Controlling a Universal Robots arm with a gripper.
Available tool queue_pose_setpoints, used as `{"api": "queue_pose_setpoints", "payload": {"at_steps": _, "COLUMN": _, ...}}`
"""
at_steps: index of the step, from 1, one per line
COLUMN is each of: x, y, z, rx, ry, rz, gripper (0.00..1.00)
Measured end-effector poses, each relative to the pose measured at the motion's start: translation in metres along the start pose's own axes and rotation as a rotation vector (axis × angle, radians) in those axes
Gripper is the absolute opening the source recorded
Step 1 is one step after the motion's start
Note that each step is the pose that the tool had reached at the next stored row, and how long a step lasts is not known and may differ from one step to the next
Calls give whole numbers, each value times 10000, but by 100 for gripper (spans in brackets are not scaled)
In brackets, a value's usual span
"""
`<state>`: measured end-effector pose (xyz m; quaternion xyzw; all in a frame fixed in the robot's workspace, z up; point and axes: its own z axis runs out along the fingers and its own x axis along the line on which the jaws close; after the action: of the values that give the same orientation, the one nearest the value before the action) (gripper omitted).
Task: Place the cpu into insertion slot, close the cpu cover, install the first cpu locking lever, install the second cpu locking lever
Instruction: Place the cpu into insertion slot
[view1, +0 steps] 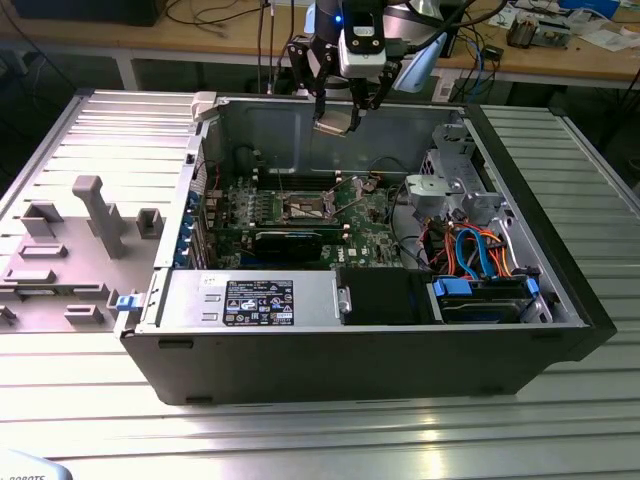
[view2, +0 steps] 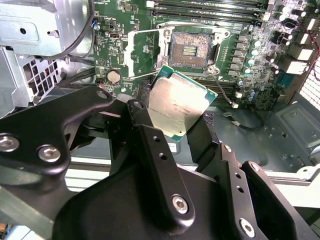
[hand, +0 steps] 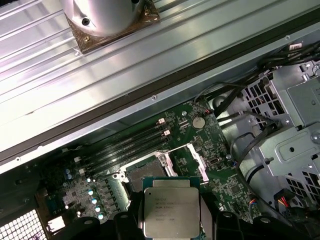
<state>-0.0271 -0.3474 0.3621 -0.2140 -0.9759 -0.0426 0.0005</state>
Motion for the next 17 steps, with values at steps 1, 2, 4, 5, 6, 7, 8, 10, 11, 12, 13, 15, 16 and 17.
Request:
{"api": "queue_pose_setpoints", "payload": {"at_steps": 1, "x": 0, "y": 0, "z": 0, "rx": 0, "ry": 0, "rz": 8, "gripper": 54}}
{"api": "queue_pose_setpoints", "payload": {"at_steps": 2, "x": 0, "y": 0, "z": 0, "rx": 0, "ry": -2, "rz": 33, "gripper": 54}}
{"api": "queue_pose_setpoints", "payload": {"at_steps": 4, "x": 0, "y": 0, "z": 7, "rx": 2, "ry": -21, "rz": 208, "gripper": 54}}
{"api": "queue_pose_setpoints", "payload": {"at_steps": 5, "x": 0, "y": -1, "z": 10, "rx": 2, "ry": -39, "rz": 412, "gripper": 54}}
{"api": "queue_pose_setpoints", "payload": {"at_steps": 6, "x": 0, "y": -1, "z": 10, "rx": 0, "ry": -53, "rz": 585, "gripper": 54}}
{"api": "queue_pose_setpoints", "payload": {"at_steps": 7, "x": 0, "y": -1, "z": 11, "rx": -3, "ry": -62, "rz": 692, "gripper": 54}}
{"api": "queue_pose_setpoints", "payload": {"at_steps": 8, "x": 0, "y": -1, "z": 11, "rx": -5, "ry": -69, "rz": 775, "gripper": 54}}
{"api": "queue_pose_setpoints", "payload": {"at_steps": 10, "x": 2, "y": -2, "z": 11, "rx": -7, "ry": -80, "rz": 917, "gripper": 54}}
{"api": "queue_pose_setpoints", "payload": {"at_steps": 11, "x": 2, "y": -2, "z": 11, "rx": -7, "ry": -81, "rz": 918, "gripper": 54}}
{"api": "queue_pose_setpoints", "payload": {"at_steps": 12, "x": 3, "y": -3, "z": 11, "rx": -7, "ry": -81, "rz": 918, "gripper": 54}}
{"api": "queue_pose_setpoints", "payload": {"at_steps": 13, "x": 5, "y": -3, "z": 11, "rx": -7, "ry": -81, "rz": 919, "gripper": 54}}
{"api": "queue_pose_setpoints", "payload": {"at_steps": 15, "x": 6, "y": -4, "z": 11, "rx": -7, "ry": -81, "rz": 918, "gripper": 54}}
{"api": "queue_pose_setpoints", "payload": {"at_steps": 16, "x": 6, "y": -4, "z": 11, "rx": -7, "ry": -81, "rz": 918, "gripper": 54}}
{"api": "queue_pose_setpoints", "payload": {"at_steps": 17, "x": 6, "y": -4, "z": 11, "rx": -7, "ry": -81, "rz": 918, "gripper": 54}}
